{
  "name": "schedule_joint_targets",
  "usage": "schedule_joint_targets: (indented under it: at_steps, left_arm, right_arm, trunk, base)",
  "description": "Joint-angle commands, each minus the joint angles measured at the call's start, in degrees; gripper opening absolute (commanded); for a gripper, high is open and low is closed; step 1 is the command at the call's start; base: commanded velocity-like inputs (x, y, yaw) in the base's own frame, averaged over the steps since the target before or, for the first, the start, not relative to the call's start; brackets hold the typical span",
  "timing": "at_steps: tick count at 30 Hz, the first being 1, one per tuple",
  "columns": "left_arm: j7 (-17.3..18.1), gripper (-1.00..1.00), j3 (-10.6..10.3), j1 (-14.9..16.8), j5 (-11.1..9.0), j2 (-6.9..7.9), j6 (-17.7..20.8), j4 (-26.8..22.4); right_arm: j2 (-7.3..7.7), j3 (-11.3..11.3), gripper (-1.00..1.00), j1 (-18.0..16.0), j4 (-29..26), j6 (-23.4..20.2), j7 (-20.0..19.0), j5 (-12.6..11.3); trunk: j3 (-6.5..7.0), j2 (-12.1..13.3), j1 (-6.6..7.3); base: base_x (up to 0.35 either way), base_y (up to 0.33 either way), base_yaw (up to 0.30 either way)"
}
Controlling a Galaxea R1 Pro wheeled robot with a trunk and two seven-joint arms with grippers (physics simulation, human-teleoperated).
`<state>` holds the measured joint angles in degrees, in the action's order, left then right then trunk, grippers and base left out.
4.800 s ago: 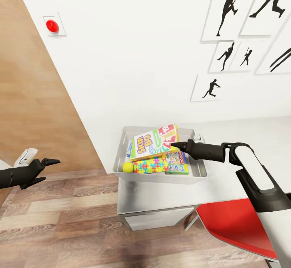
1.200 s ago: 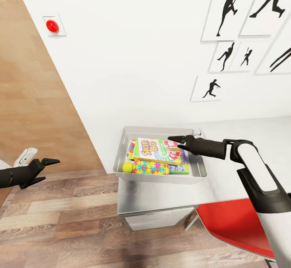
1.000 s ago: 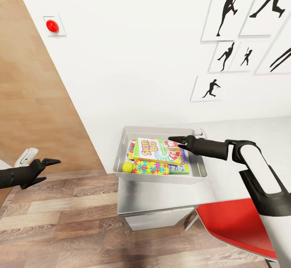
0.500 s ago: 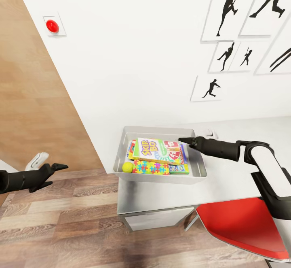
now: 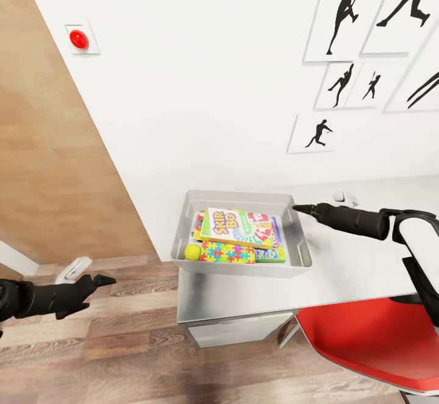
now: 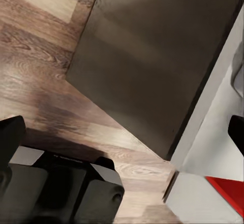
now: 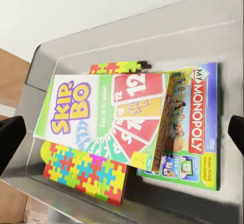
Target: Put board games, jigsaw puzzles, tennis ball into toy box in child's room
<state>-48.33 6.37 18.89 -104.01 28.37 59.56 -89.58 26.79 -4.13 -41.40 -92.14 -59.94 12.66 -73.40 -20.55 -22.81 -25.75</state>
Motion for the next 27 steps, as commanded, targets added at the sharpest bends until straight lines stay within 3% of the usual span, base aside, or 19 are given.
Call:
schedule_joint_targets:
  at_steps: [1,4,5,9,12,20,27]
  left_arm:
    - [-0.6,1.00,0.0,0.0,-0.5,0.00,0.1,0.0]
    - [-0.6,1.00,-0.2,-1.9,-0.4,-0.73,0.1,-0.2]
    - [-0.6,1.00,-0.2,-1.9,-0.4,-0.73,0.1,-0.2]
    - [-0.6,1.00,-0.4,-4.0,-0.2,-2.22,-0.1,-0.2]
    - [-0.7,1.00,-0.4,-4.7,-0.1,-3.30,-0.2,-0.1]
    - [-0.8,1.00,-0.3,-6.2,1.5,-5.37,-0.2,-0.1]
    - [-0.7,1.00,0.0,-7.3,2.2,-5.93,-0.3,0.1]
  right_arm:
    - [0.06,-0.1,1.00,-0.1,0.0,-0.1,0.6,-0.6]
    - [1.82,0.5,1.00,0.0,0.0,-0.1,0.7,4.4]
    - [1.82,0.5,1.00,0.0,0.0,-0.1,0.7,4.4]
    - [3.51,2.6,1.00,0.1,0.0,-0.1,0.6,10.9]
    - [4.02,4.0,1.00,0.7,0.0,-0.1,0.4,13.0]
    - [4.74,6.6,1.00,3.0,-0.1,-0.1,0.1,15.6]
    - [5.23,7.2,1.00,4.0,-0.1,-0.1,-0.8,16.1]
  trunk:
    - [-0.10,-0.1,-0.04]
    - [-0.10,-0.1,-0.04]
    - [-0.10,-0.1,-0.04]
    - [-0.09,-0.1,-0.04]
    - [-0.06,-0.1,-0.04]
    - [0.25,-0.1,-0.04]
    - [0.75,-0.1,-0.04]
  base:
    - [0.000,0.000,0.000]
    - [0.000,0.000,0.000]
    - [0.000,0.000,0.000]
    - [0.000,0.000,0.000]
    - [0.000,0.000,0.000]
    - [0.000,0.000,-0.005]
    - [0.000,0.000,-0.032]
